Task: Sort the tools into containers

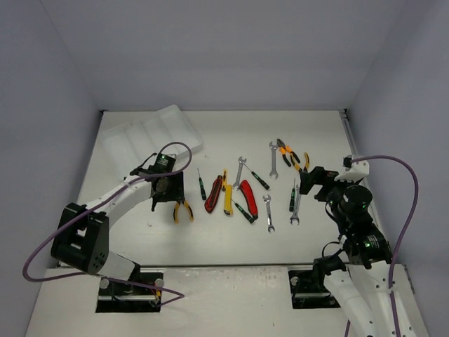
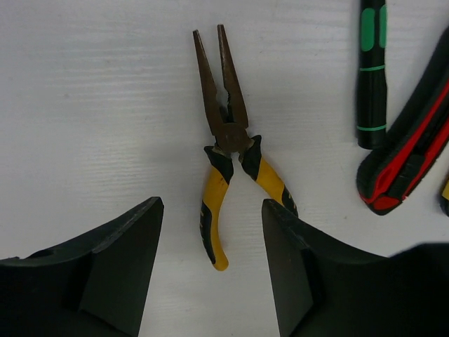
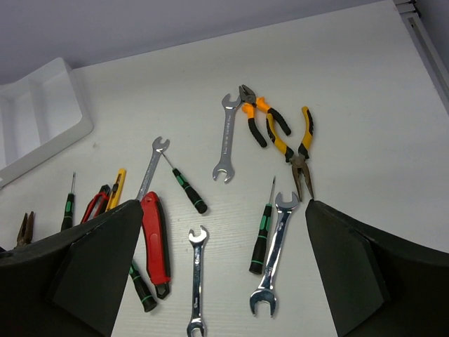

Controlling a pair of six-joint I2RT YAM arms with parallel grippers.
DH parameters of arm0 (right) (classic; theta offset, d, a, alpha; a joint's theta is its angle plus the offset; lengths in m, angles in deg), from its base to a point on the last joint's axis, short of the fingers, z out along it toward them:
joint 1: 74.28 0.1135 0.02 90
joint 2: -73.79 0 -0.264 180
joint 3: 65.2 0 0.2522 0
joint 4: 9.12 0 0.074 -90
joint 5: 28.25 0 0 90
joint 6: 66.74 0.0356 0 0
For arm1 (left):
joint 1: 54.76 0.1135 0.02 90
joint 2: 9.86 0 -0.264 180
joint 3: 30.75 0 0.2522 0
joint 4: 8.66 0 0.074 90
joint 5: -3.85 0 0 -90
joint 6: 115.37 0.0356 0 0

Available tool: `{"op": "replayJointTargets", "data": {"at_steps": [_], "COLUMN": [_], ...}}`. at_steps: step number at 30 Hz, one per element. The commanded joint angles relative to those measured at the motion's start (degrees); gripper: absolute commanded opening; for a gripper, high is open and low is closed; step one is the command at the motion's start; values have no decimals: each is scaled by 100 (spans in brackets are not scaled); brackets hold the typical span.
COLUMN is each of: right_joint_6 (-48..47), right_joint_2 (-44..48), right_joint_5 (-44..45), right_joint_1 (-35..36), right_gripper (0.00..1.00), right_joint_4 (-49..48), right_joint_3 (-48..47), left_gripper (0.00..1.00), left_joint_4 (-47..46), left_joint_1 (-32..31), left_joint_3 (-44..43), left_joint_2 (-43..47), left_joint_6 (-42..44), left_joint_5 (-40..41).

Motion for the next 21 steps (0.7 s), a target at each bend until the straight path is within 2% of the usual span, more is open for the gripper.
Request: {"op": "replayJointTargets", "data": {"at_steps": [1,5,8,14,18,21], "right_joint_6": [67,75,76,84,84,86], "right_joint_2": [-161,-103,-48,8,42,51], "right_joint_5": [-110,-93,-69,-25,-7,-14], "right_joint_1": [65,55,70,97,115,138], "right_gripper": [100,100,100,100,100,100], "right_joint_4": [-370,-367,-352,-341,-332,-325], "right_joint_3": [-55,-44,-36,-26,-26,-33], "left_gripper": [54,50,43,12,2,0], "left_joint_4": [-466,-536,-614,-698,-687,-647], "left_joint_1": [-181,-266,-273,-283,-287,-292], "left_joint_3": [102,247,349,400,416,428], "left_joint_2": [-202,-414,-454,-464,-176,361], "left_joint_6": [-252,-337,-400,-431,-333,-292], "left_joint_5": [239,502,627,777,971,1242]}}
